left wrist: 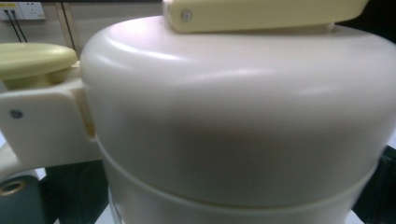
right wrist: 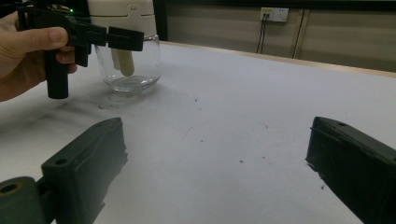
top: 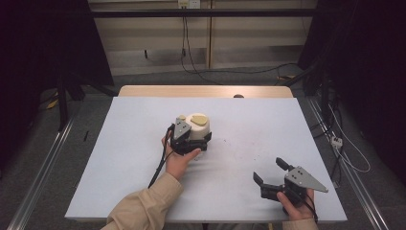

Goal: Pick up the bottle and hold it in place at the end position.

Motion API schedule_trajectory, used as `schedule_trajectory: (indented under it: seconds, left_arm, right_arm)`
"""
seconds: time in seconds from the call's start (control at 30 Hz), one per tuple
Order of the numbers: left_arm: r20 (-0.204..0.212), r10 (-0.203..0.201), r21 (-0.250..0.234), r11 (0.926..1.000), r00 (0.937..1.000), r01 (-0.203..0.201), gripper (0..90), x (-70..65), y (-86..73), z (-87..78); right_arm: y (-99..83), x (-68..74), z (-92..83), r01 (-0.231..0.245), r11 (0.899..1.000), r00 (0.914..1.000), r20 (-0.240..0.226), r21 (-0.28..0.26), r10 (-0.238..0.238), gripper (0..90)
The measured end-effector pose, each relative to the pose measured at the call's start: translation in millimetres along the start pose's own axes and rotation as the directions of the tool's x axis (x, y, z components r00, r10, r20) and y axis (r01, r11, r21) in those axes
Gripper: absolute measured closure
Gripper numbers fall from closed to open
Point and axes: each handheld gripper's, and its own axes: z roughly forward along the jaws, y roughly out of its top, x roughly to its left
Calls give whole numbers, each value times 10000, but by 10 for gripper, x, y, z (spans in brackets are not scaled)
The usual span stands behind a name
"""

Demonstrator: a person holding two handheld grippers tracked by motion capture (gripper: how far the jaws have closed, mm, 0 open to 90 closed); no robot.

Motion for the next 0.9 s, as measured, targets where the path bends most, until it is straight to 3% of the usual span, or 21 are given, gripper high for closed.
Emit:
schedule_trajectory:
  seconds: [0.9]
  left_arm:
    - [213,-9,130,9999,9998,7,52,-79,-29,133]
  right_arm:
    - [-2,-1,18,-3,10000,10000,-60,33,3,39]
